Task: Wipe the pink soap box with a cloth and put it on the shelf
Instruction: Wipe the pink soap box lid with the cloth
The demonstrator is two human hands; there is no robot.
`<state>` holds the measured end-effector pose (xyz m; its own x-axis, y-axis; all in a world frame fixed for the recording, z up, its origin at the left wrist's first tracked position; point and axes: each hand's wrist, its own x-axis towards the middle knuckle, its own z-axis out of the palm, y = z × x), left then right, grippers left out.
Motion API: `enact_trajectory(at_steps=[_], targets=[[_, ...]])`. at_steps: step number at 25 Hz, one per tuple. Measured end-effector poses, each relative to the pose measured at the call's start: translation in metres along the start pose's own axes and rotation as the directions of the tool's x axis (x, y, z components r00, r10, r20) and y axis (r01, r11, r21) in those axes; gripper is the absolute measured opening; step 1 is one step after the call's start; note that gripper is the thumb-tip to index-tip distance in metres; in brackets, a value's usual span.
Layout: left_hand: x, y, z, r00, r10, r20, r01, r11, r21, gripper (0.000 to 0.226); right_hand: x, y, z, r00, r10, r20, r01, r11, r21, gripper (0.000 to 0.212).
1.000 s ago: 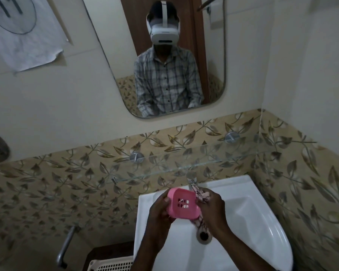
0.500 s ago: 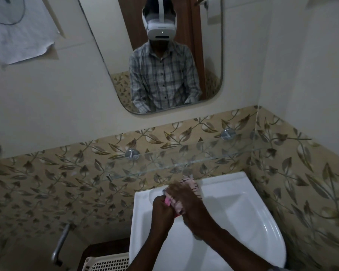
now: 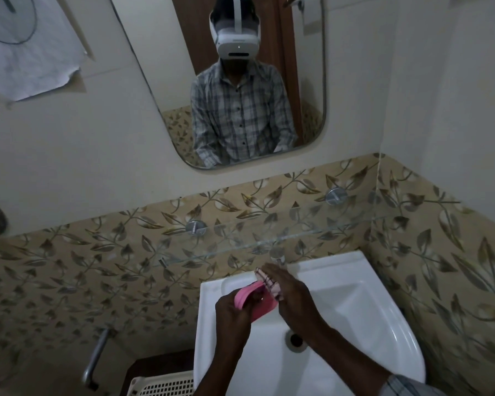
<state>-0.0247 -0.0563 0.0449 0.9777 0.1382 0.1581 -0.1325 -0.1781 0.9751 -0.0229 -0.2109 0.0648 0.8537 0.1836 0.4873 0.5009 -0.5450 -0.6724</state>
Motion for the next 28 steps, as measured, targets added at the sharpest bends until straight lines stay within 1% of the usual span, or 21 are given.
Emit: enact_trajectory(at_steps=[3, 4, 5, 6, 7, 8, 9, 10, 12, 13, 14, 16, 17, 19, 21, 22, 23, 25, 26, 27, 28], targets=[[0.000, -0.001, 0.003, 1.000, 0.008, 0.012, -0.009, 1.000, 0.028, 0.016, -0.008, -0.007, 0.013, 0.969, -0.246, 0.034, 0.248, 0.961, -0.122, 0.061], [-0.002, -0.001, 0.003, 1.000, 0.013, 0.015, -0.013, 1.000, -0.001, 0.017, -0.008, -0.004, 0.013, 0.978, -0.207, 0.011, 0.207, 0.974, -0.093, 0.054], [-0.006, -0.001, 0.003, 1.000, 0.010, -0.007, -0.011, 0.999, -0.044, 0.019, -0.005, 0.000, 0.009, 0.998, -0.045, -0.036, 0.044, 0.999, -0.023, 0.046], [-0.009, 0.002, 0.004, 0.999, 0.008, -0.047, -0.011, 0.998, -0.068, 0.020, -0.002, 0.003, 0.004, 0.985, 0.159, -0.065, -0.152, 0.984, 0.094, 0.040], [-0.012, 0.006, 0.005, 0.996, 0.012, -0.085, -0.018, 0.998, -0.068, 0.019, 0.000, 0.011, 0.002, 0.946, 0.321, -0.053, -0.305, 0.932, 0.198, 0.037], [-0.012, 0.011, 0.007, 0.995, 0.019, -0.103, -0.025, 0.998, -0.057, 0.019, 0.001, 0.015, 0.003, 0.914, 0.402, -0.048, -0.377, 0.888, 0.264, 0.034], [-0.012, 0.015, 0.009, 0.997, 0.020, -0.078, -0.024, 0.999, -0.047, 0.021, 0.002, 0.015, 0.004, 0.902, 0.428, -0.062, -0.395, 0.873, 0.287, 0.032], [-0.012, 0.019, 0.010, 1.000, 0.013, -0.006, -0.014, 0.999, -0.045, 0.024, 0.003, 0.014, 0.005, 0.894, 0.439, -0.087, -0.397, 0.869, 0.294, 0.032], [-0.009, 0.027, 0.005, 0.974, -0.058, 0.221, 0.069, 0.997, -0.039, 0.033, 0.006, 0.013, 0.001, 0.913, 0.378, -0.151, -0.341, 0.913, 0.225, 0.035], [-0.004, 0.031, 0.003, 0.944, -0.114, 0.309, 0.113, 0.993, 0.021, 0.033, 0.008, 0.015, -0.001, 0.936, 0.313, -0.163, -0.286, 0.943, 0.169, 0.037], [0.002, 0.034, 0.004, 0.928, -0.164, 0.335, 0.122, 0.982, 0.143, 0.026, 0.010, 0.017, -0.003, 0.957, 0.236, -0.170, -0.220, 0.969, 0.110, 0.038], [0.012, 0.040, 0.014, 0.947, -0.202, 0.251, 0.089, 0.912, 0.400, 0.010, 0.012, 0.015, -0.002, 0.983, 0.115, -0.144, -0.113, 0.993, 0.018, 0.041], [0.014, 0.041, 0.020, 0.963, -0.186, 0.194, 0.083, 0.891, 0.446, 0.009, 0.011, 0.009, 0.001, 0.986, 0.073, -0.148, -0.076, 0.997, -0.012, 0.042], [0.013, 0.039, 0.026, 0.982, -0.142, 0.124, 0.074, 0.895, 0.439, 0.008, 0.008, 0.001, 0.004, 0.986, -0.015, -0.167, 0.005, 0.998, -0.063, 0.045], [0.012, 0.031, 0.022, 0.986, -0.127, 0.112, 0.068, 0.905, 0.420, 0.013, 0.007, 0.004, 0.000, 0.981, -0.182, -0.072, 0.171, 0.974, -0.147, 0.048], [0.011, 0.026, 0.021, 0.985, -0.121, 0.123, 0.058, 0.905, 0.422, 0.016, 0.006, 0.006, -0.006, 0.981, -0.192, -0.029, 0.187, 0.975, -0.124, 0.051], [0.011, 0.023, 0.019, 0.986, -0.114, 0.124, 0.048, 0.898, 0.438, 0.017, 0.005, 0.006, -0.008, 0.990, -0.137, -0.017, 0.136, 0.990, -0.049, 0.053], [0.010, 0.022, 0.021, 0.989, -0.112, 0.095, 0.060, 0.898, 0.435, 0.014, 0.000, 0.003, -0.002, 0.996, -0.025, -0.085, 0.025, 1.000, -0.007, 0.050], [0.009, 0.021, 0.022, 0.989, -0.112, 0.091, 0.065, 0.909, 0.411, 0.015, -0.003, -0.001, 0.002, 0.991, -0.054, -0.123, 0.048, 0.998, -0.051, 0.047], [0.008, 0.021, 0.025, 0.989, -0.112, 0.094, 0.067, 0.919, 0.388, 0.017, -0.004, -0.001, 0.007, 0.987, -0.110, -0.117, 0.100, 0.991, -0.090, 0.045], [0.005, 0.021, 0.025, 0.990, -0.112, 0.092, 0.069, 0.922, 0.380, 0.021, -0.006, 0.001, 0.009, 0.990, -0.101, -0.097, 0.093, 0.992, -0.083, 0.042]])
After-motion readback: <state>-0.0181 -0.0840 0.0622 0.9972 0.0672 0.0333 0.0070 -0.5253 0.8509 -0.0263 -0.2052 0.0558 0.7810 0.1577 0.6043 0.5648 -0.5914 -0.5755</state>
